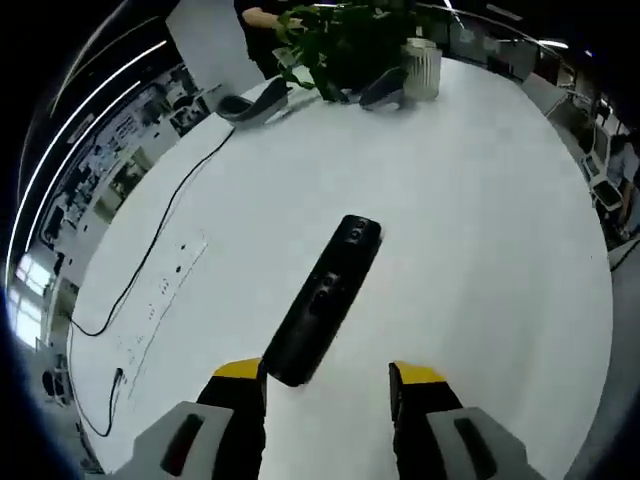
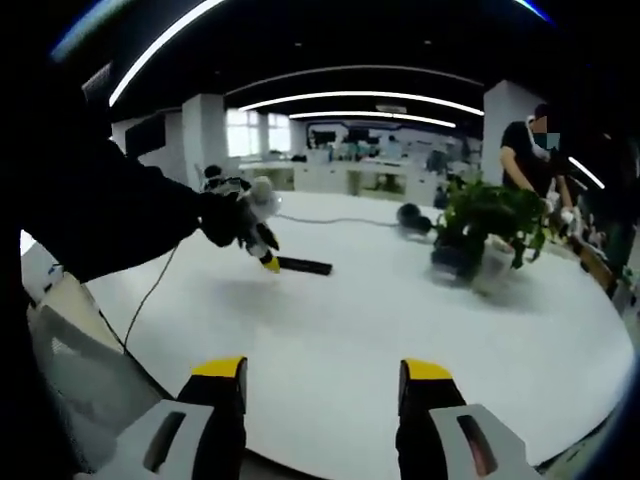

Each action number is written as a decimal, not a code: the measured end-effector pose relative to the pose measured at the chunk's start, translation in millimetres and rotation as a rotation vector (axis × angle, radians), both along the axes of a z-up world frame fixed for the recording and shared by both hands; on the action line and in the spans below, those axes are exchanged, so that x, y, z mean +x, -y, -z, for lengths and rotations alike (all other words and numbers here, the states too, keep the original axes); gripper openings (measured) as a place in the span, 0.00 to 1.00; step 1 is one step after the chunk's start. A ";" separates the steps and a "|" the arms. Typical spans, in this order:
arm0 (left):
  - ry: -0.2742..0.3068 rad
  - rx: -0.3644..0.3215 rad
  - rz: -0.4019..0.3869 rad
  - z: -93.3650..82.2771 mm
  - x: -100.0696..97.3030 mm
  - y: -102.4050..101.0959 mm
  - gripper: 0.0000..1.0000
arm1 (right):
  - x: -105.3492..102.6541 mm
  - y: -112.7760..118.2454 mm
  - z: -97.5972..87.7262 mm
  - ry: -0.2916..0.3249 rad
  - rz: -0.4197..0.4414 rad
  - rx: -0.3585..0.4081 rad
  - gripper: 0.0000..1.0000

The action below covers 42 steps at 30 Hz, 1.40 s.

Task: Press the specified remote control buttons in sequence, fully releasing each button before pressing the next.

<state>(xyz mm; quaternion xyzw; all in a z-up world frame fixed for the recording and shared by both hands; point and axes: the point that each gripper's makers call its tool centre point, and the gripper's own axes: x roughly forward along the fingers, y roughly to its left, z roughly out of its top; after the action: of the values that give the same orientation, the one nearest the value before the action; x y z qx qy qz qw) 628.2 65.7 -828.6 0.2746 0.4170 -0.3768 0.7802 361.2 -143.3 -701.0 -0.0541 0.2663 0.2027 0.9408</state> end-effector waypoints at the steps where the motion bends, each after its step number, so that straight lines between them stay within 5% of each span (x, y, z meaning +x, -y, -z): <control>1: -0.008 -0.032 -0.013 -2.8 -10.4 2.0 0.53 | -0.2 -0.4 0.0 0.001 -0.002 0.000 0.60; 10: -0.006 -0.264 -0.154 -27.7 -68.4 6.4 0.53 | 0.3 2.9 -9.4 0.038 0.014 0.049 0.62; 17: 0.034 -0.312 -0.189 -54.9 -111.1 -3.7 0.57 | 0.8 4.9 -19.5 0.080 0.024 0.087 0.62; 20: 0.105 -0.330 -0.248 -73.7 -127.5 -13.3 0.63 | 1.6 7.4 -21.1 0.090 0.034 0.095 0.62; 24: 0.136 -0.394 -0.300 -92.6 -152.8 -19.4 0.65 | 1.0 4.5 -25.1 0.103 0.019 0.119 0.62; 29: 0.177 -0.392 -0.350 -107.2 -188.3 -29.8 0.73 | -0.2 1.4 -29.1 0.122 0.001 0.124 0.63; 35: 0.358 -0.400 -0.434 -134.5 -221.6 -46.7 0.92 | 1.0 4.0 -32.8 0.138 0.015 0.140 0.65; 42: 0.461 -0.381 -0.566 -144.2 -256.2 -68.9 1.00 | 0.5 4.3 -36.5 0.160 0.016 0.134 0.67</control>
<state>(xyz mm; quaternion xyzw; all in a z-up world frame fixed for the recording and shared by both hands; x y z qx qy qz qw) 372.0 134.6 -684.3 0.0769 0.2128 -0.1466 0.9630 361.7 -147.7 -664.5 -0.0050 0.1766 0.2075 0.9622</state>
